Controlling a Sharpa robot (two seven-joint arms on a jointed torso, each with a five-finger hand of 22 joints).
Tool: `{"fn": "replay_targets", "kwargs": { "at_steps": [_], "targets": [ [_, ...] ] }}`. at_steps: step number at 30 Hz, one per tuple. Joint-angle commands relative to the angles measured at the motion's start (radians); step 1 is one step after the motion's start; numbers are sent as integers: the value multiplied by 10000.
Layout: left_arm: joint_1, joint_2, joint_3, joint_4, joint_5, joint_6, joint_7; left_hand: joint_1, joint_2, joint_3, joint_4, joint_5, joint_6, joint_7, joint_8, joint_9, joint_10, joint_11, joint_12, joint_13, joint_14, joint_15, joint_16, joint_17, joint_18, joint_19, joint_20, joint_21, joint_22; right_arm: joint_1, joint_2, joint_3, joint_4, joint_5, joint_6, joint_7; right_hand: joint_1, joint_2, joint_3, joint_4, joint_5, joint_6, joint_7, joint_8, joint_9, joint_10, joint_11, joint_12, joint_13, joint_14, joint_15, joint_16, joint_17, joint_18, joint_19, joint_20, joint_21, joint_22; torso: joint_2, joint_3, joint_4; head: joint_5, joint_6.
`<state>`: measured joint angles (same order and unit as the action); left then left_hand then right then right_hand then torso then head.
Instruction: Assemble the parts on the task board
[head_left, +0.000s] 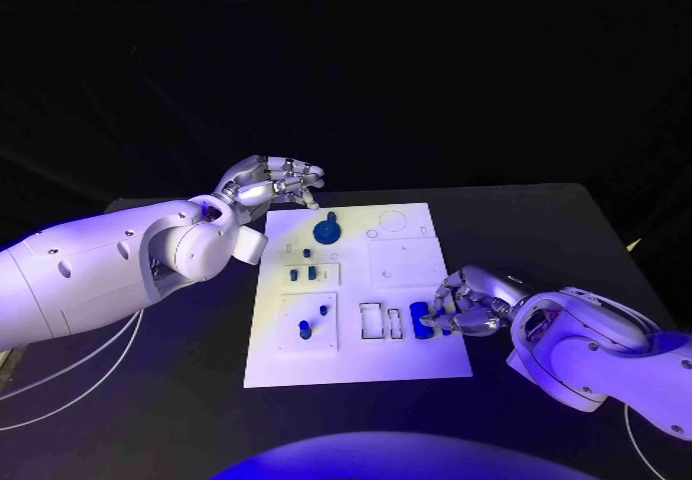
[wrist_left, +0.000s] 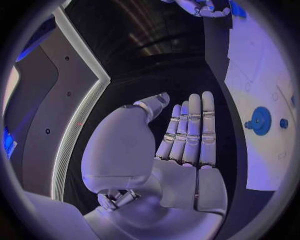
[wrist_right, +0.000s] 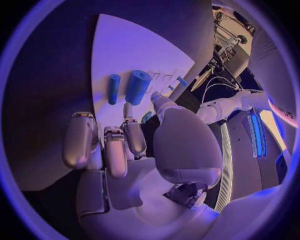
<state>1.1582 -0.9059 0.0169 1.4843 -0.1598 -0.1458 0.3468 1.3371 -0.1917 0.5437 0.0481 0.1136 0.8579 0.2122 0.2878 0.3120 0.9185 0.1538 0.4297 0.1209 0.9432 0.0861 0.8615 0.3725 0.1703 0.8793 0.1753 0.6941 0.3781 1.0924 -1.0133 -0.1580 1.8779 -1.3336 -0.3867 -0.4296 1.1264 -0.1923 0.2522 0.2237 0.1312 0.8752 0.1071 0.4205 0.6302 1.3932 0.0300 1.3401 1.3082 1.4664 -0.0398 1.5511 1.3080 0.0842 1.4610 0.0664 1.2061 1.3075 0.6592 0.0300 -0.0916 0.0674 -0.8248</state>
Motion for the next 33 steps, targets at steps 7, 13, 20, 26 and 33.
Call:
{"fn": "replay_targets", "kwargs": {
  "at_steps": [7, 13, 20, 26, 33],
  "targets": [
    [0, -4, 2, 42, 19, 122, 144, -62, 111, -41, -41, 51, -92, -6, -30, 11, -95, -23, 81, 10, -107, 7, -12, -12, 107, -21, 73, -50, -25, -150, 332, -1, -258, -746, 195, -380, -31, -3, -494, 336, 185, -87, 3, 53, 118, 112, -3, 107, 289, 946, 10, 45, 2154, -148, 32, -13, -24, 1166, 6, 8, -14, 74, -28],
    [0, -8, 2, 46, 22, 143, 140, -96, 113, -54, -20, 51, -101, -3, -31, 13, -116, -18, 86, 10, -110, 13, -7, -12, 105, -19, 79, -65, -34, -251, 555, -2, -378, -935, 256, -451, -25, 20, -605, 435, 218, -77, -2, 65, 148, 110, -6, 109, 300, 944, 8, 44, 2149, -146, 28, -14, -44, 1165, 11, 6, -15, 107, -44],
    [0, -13, 2, 46, 22, 167, 133, -102, 114, -56, -16, 51, -102, -3, -31, 14, -119, -18, 87, 10, -110, 14, -7, -12, 105, -19, 80, -68, -35, -335, 731, -6, -552, -1190, 510, -615, -2, 38, -668, 487, 215, -49, -11, 85, 172, 108, -12, 108, 305, 940, 5, 37, 2129, -140, 21, -15, -73, 1158, 5, -5, 2, 143, -83],
    [0, -23, 2, 45, 22, 181, 127, -125, 116, -65, -2, 53, -108, -2, -31, 15, -131, -16, 92, 11, -114, 18, -4, -12, 105, -19, 84, -81, -43, -433, 850, -13, -680, -1452, 740, -685, 187, 122, -729, 512, 231, 5, -33, 126, 222, 120, -31, 123, 335, 940, -10, 37, 2132, -136, 13, -24, -99, 1157, 11, -2, 3, 186, -102],
    [0, -36, 2, 51, 22, 199, 113, -125, 116, -65, -2, 53, -108, -2, -31, 15, -131, -16, 92, 11, -114, 18, -4, -12, 105, -19, 84, -81, -43, -533, 979, -16, -746, -1651, 821, -734, 807, 395, -667, 419, 176, 71, -62, 152, 299, 149, -63, 140, 388, 944, -39, 43, 2152, -141, 26, -50, -88, 1187, 11, 1, -16, 204, -104]
  ]
}}
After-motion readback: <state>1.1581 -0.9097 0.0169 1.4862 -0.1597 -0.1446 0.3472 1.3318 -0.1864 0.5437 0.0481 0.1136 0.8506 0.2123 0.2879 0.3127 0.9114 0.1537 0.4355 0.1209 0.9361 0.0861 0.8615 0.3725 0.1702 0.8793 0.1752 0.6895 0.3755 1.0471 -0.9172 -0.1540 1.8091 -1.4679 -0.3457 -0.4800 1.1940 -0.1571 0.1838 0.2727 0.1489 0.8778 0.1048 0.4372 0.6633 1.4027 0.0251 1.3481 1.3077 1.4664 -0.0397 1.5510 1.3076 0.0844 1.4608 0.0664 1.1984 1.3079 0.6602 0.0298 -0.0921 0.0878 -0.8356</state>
